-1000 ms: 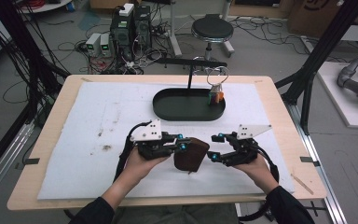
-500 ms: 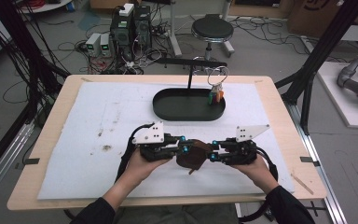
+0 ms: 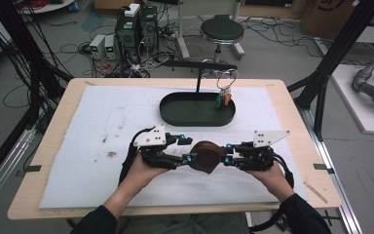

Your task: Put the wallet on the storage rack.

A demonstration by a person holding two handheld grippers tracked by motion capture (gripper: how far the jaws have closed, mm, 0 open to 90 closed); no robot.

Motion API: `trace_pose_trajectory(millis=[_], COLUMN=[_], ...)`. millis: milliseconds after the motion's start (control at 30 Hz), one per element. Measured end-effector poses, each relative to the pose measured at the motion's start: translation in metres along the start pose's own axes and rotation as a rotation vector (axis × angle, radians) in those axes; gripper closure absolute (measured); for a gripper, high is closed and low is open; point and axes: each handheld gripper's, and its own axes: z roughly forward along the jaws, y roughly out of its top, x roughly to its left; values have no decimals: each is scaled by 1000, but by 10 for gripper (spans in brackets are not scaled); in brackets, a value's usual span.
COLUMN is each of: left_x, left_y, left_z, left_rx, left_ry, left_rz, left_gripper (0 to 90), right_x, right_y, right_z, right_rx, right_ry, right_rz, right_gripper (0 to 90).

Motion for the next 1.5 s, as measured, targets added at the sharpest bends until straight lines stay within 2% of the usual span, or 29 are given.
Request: trace_pose_trajectory(millis=[167, 267, 367, 467, 600, 700, 767, 833, 933, 1067, 1200, 1333, 1500], left_x=[8, 10, 12, 12, 10, 10, 10, 9, 8, 7, 5, 7, 11], left_y=[-12, -19, -23, -27, -27, -29, -30, -29, -28, -25, -19, -14, -11], left_z=[2, 8, 14, 19, 23, 26, 27, 27, 24, 22, 19, 13, 6], left_rx=[31, 36, 61, 51, 51, 63, 61, 57, 44, 51, 90, 128, 188], left_ry=[-11, -39, -71, -109, -137, -147, -171, -181, -185, -190, -184, -172, -172], left_rz=[-62, -93, -102, -118, -101, -109, -107, -79, -54, -30, -2, -4, -7], left_gripper=[386, 370, 339, 335, 334, 347, 434, 564, 625, 650, 661, 663, 663], right_x=[0, 1, 2, 4, 5, 6, 6, 6, 5, 5, 4, 1, 0], right_y=[4, 7, 10, 12, 13, 14, 14, 15, 15, 15, 14, 13, 16], right_z=[-9, -11, -12, -12, -11, -11, -11, -10, -12, -12, -12, -17, -23], right_rx=[-39, -49, -62, -62, -60, -61, -59, -60, -69, -72, -59, -59, -64], right_ry=[-7, -5, 3, 11, 23, 28, 30, 28, 32, 39, 44, 27, 13], right_rz=[3, -4, -13, -23, -30, -30, -34, -39, -35, -40, -41, -47, -42], right_gripper=[695, 695, 695, 695, 695, 695, 695, 695, 691, 677, 643, 571, 539])
